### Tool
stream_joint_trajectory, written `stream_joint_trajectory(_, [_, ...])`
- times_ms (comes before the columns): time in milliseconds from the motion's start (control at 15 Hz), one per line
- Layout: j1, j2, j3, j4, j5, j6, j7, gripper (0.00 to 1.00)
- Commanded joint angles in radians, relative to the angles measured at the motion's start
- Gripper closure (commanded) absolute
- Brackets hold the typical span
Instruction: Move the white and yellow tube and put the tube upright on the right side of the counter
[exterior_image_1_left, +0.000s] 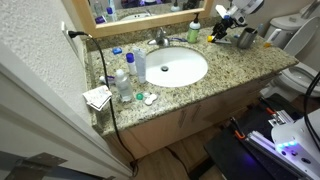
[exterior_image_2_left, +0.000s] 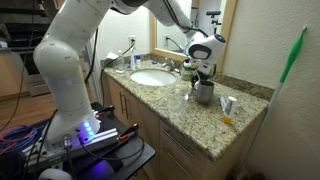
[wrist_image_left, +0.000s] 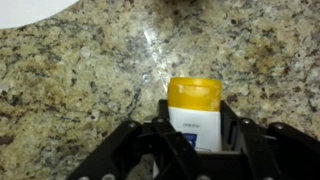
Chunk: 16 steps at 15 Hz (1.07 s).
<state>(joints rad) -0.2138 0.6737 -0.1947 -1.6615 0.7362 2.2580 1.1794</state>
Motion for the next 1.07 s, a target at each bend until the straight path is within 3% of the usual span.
stream_joint_trajectory(0, [-0.003, 0.016, 0.009, 0.017, -0.018, 0.010, 0.013, 0.76])
stream_joint_trajectory(133, [0.005, 0.005, 0.003, 0.014, -0.034, 0.010, 0.012, 0.76])
stream_joint_trajectory(667, [0.049, -0.130, -0.014, -0.011, -0.326, -0.040, 0.041, 0.76])
stream_joint_trajectory(1000, [0.135, -0.336, -0.064, -0.190, -0.617, -0.018, 0.038, 0.76])
